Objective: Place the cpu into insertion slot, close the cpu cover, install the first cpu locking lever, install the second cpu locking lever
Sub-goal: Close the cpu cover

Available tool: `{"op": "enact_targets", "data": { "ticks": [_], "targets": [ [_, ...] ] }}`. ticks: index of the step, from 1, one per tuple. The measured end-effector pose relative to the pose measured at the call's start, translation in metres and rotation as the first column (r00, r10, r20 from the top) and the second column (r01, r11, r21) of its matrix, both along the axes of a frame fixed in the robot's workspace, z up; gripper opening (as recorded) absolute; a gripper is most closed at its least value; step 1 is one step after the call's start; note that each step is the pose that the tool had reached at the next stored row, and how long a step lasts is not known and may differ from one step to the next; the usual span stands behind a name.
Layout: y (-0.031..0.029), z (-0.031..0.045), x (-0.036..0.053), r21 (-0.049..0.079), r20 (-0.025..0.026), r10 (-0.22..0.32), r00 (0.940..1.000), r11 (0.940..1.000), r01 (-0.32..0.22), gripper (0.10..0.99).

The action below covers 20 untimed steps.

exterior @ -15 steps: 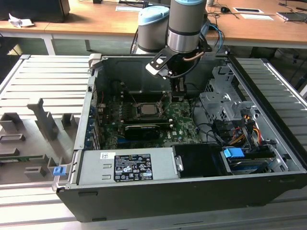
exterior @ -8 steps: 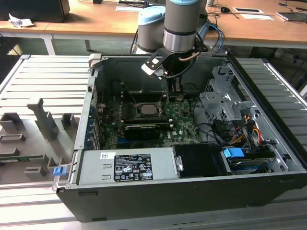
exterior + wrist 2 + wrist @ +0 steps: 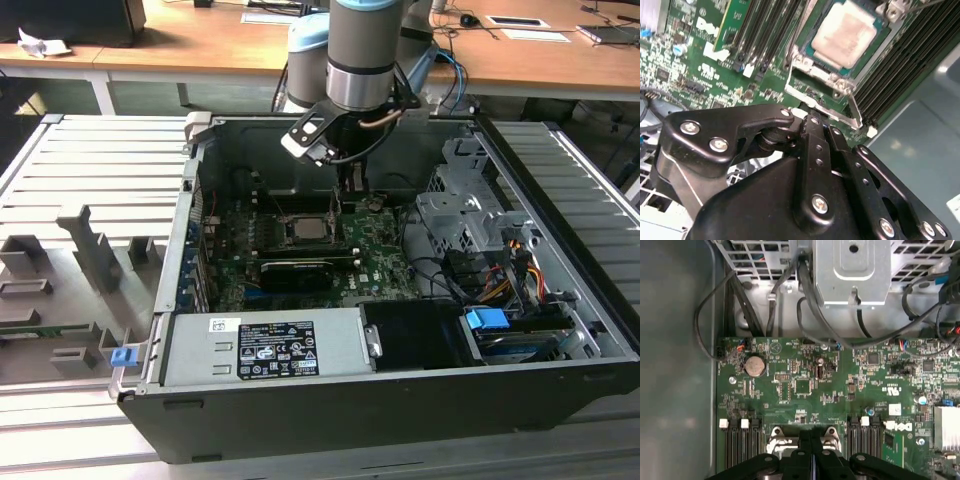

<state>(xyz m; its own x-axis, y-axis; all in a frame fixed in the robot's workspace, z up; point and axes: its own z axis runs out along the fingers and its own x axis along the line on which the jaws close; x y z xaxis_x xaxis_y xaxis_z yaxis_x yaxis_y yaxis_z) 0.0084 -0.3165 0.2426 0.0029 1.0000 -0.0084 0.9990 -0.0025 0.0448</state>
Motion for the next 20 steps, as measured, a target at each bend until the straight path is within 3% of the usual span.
{"op": "enact_targets", "data": {
  "ticks": [8,9,13,20],
  "targets": [
    [0.0000,-0.0116,-0.0127,0.000,0.0000,0.003,1.0000,1.0000,-0.003,0.106],
    [0.0000,-0.0123,-0.0156,0.000,0.0000,0.004,1.0000,1.0000,-0.004,0.106],
    [0.0009,-0.0141,-0.0431,0.000,0.0000,0.005,1.0000,1.0000,-0.005,0.106],
    [0.0009,-0.0140,-0.0551,0.000,0.0000,0.005,1.0000,1.0000,-0.005,0.106]
  ]
}}
